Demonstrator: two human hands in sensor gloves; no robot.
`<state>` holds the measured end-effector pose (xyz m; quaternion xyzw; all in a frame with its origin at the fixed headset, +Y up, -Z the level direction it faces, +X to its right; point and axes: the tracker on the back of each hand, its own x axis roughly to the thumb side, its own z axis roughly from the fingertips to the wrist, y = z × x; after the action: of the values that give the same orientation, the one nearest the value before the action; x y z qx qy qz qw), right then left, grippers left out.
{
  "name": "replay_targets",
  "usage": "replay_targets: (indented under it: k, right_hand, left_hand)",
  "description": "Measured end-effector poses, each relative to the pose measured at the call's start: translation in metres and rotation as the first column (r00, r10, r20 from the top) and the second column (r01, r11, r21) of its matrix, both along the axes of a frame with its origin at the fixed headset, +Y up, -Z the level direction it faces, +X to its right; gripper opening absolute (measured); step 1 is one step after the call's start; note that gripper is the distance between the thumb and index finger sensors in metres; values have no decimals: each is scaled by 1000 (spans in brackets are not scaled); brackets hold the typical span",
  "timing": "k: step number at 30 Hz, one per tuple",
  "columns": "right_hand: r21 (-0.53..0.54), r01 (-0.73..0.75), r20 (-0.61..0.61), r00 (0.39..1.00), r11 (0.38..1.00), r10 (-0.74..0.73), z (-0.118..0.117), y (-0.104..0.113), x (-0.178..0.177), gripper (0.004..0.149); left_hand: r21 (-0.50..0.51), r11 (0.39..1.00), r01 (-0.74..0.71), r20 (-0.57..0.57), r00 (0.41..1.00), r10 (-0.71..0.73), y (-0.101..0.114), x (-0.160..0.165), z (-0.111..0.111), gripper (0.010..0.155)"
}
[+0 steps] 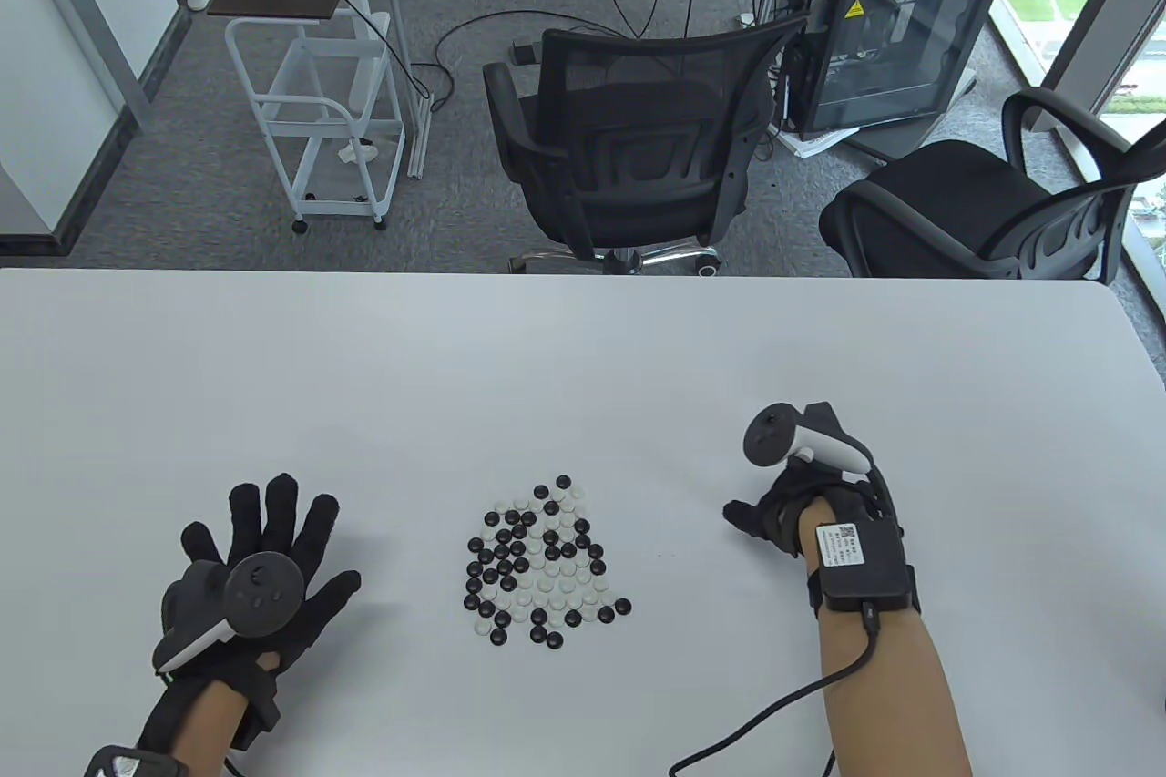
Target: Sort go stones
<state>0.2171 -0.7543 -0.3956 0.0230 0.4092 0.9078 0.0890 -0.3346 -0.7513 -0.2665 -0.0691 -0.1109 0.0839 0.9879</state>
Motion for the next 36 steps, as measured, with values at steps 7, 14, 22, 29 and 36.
replay_targets:
  k: [7, 14, 22, 29, 36]
  right_hand:
    - [8, -50, 125, 991, 999, 49, 8, 0, 46, 66]
    - [52, -55, 174, 984, 997, 45, 9, -2, 60, 66]
    - [88, -24, 163, 987, 996, 9, 6, 6, 51, 69]
    - [86, 101, -130, 987, 991, -89, 7, 23, -26, 67]
    - [11, 177, -392, 906, 984, -159, 26, 19, -111, 66]
  left_hand:
    - [-8, 1000, 5, -5, 1000, -5, -1, 1, 0, 82]
    - [-15, 1000, 18, -1, 1000, -18, -2, 4, -1, 82]
    - [-16, 1000, 12, -1, 1000, -12, -2, 4, -1, 82]
    - [-23, 1000, 7, -8, 1000, -7, -2, 3, -2, 82]
    - [-18, 1000, 12, -2, 1000, -12, -2, 4, -2, 82]
